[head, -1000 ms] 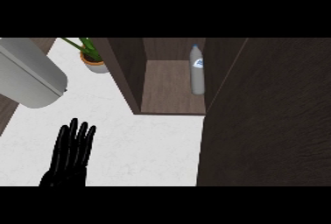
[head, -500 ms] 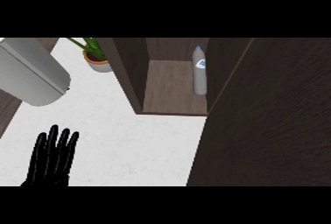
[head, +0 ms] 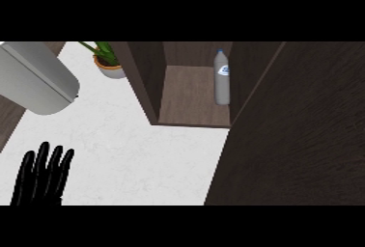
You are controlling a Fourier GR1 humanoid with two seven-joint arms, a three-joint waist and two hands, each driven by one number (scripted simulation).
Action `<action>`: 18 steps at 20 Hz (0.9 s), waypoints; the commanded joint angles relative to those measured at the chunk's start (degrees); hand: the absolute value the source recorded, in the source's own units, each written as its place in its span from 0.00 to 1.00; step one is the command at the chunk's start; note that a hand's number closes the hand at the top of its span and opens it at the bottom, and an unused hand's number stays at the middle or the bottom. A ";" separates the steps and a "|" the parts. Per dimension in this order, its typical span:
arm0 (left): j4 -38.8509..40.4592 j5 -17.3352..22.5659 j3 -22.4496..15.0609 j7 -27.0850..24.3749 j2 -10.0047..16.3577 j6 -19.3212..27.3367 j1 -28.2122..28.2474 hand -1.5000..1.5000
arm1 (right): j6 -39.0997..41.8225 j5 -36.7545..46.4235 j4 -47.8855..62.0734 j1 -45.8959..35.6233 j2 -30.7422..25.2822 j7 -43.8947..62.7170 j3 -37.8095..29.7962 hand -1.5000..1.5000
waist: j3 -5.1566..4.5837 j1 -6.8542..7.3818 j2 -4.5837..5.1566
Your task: Pick up the bottled water, place it into the cabinet and close the cabinet
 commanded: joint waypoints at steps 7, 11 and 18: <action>-0.34 1.10 1.29 -1.62 1.02 -3.29 1.96 0.00 | -8.68 3.50 6.52 -9.74 7.26 3.94 5.05 1.00 | -0.06 1.60 0.56; -0.15 1.77 3.03 -1.86 2.13 -4.35 2.30 0.00 | -7.74 2.65 5.90 -10.49 7.22 4.69 4.61 1.00 | -0.16 2.03 0.59; -0.74 2.87 3.39 -1.42 2.44 -5.75 1.83 0.00 | -7.76 -0.89 6.93 -9.64 7.22 3.81 2.84 1.00 | -0.15 2.72 1.45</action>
